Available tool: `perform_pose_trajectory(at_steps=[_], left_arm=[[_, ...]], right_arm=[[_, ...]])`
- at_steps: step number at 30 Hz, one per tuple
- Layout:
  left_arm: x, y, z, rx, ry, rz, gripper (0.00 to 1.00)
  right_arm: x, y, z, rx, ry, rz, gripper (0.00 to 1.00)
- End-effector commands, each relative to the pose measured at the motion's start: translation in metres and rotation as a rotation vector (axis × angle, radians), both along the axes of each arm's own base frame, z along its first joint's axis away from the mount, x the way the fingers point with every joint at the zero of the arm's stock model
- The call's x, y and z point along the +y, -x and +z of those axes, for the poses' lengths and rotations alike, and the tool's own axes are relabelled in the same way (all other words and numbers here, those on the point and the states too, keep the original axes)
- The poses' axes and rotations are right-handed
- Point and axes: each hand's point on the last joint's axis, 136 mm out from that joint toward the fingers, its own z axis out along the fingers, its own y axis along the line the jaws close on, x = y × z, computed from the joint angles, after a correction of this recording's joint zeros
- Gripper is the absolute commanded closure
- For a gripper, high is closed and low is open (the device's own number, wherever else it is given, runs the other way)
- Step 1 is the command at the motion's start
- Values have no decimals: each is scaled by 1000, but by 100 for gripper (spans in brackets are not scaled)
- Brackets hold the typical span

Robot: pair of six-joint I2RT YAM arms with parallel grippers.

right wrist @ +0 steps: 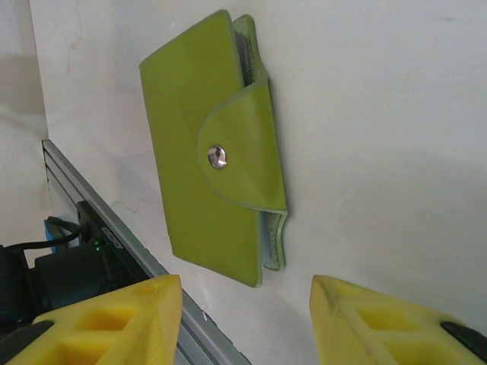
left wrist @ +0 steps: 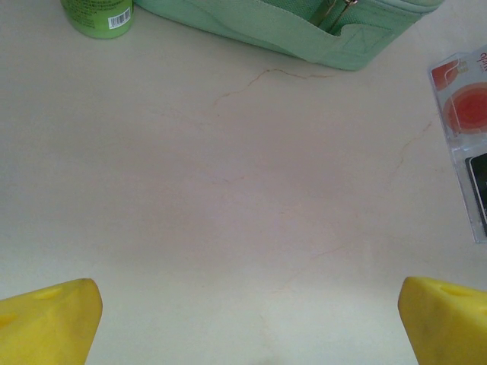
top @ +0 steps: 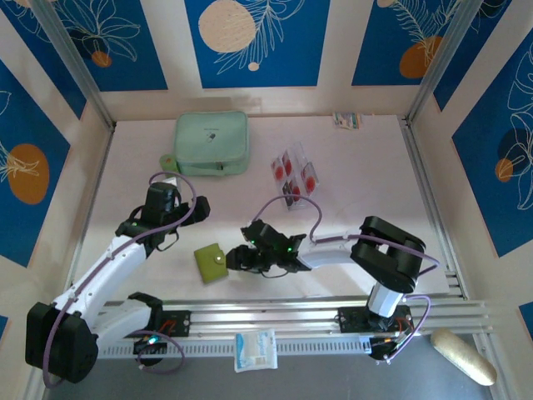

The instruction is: Put the credit cards into the card holder

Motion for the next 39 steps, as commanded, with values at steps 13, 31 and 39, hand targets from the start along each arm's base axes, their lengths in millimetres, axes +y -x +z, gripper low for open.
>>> perform_pose_trajectory(at_steps=[13, 31, 39], left_arm=[[2, 9, -9, 23, -9, 3, 0], [4, 13, -13, 32, -16, 5, 0], [2, 13, -15, 39, -4, 3, 0]], right_arm=[[23, 13, -9, 70, -52, 39, 58], [37, 15, -15, 92, -61, 80, 73], [35, 9, -11, 106, -103, 77, 100]])
